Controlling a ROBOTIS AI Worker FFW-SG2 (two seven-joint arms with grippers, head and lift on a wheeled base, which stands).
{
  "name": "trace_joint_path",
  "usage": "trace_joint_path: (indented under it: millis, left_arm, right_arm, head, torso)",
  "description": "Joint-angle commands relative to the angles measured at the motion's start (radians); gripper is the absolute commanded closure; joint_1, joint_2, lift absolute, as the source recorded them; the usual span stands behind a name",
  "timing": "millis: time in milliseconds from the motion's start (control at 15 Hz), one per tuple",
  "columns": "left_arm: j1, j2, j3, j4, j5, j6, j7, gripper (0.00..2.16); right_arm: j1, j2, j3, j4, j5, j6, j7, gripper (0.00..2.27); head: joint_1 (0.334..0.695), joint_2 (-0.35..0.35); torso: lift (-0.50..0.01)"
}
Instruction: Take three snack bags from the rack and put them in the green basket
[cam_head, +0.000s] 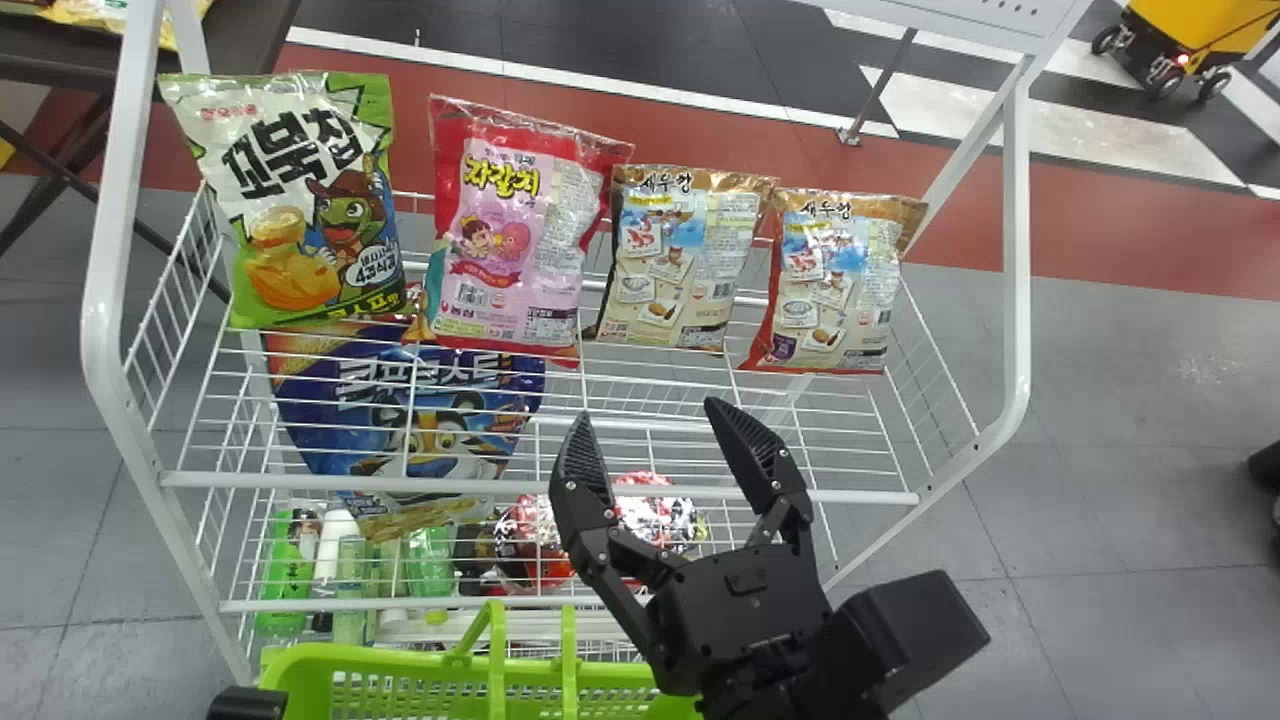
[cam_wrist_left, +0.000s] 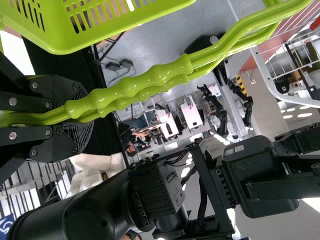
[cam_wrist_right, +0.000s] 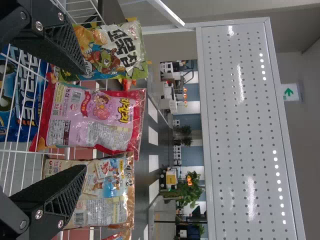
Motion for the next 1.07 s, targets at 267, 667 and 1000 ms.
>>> trace_joint_path:
  millis: [267, 667, 1000]
  left_arm:
    - [0.001, -0.003, 0.007, 0.000, 0.006, -0.002, -0.006, 1.37]
    - [0.006, -0.003, 0.008, 0.000, 0.014, -0.002, -0.006, 1.37]
    - [0.009, 0.006, -0.002, -0.011, 0.021, 0.001, -0.012, 1.37]
  right_arm:
    - [-0.002, 0.000, 0.000, 0.001, 0.000, 0.000, 0.000, 0.16]
    - [-0.004, 0.001, 0.005, 0.012, -0.003, -0.040, -0.001, 0.16]
    - [-0.205, 0.003, 0.015, 0.098, -0.015, 0.015, 0.026, 0.16]
  head:
    - [0.695, -0.350]
    - [0.695, -0.350]
    - [0.695, -0.350]
  torso:
    - [-0.009]
    - [-0.008]
    - [-0.008]
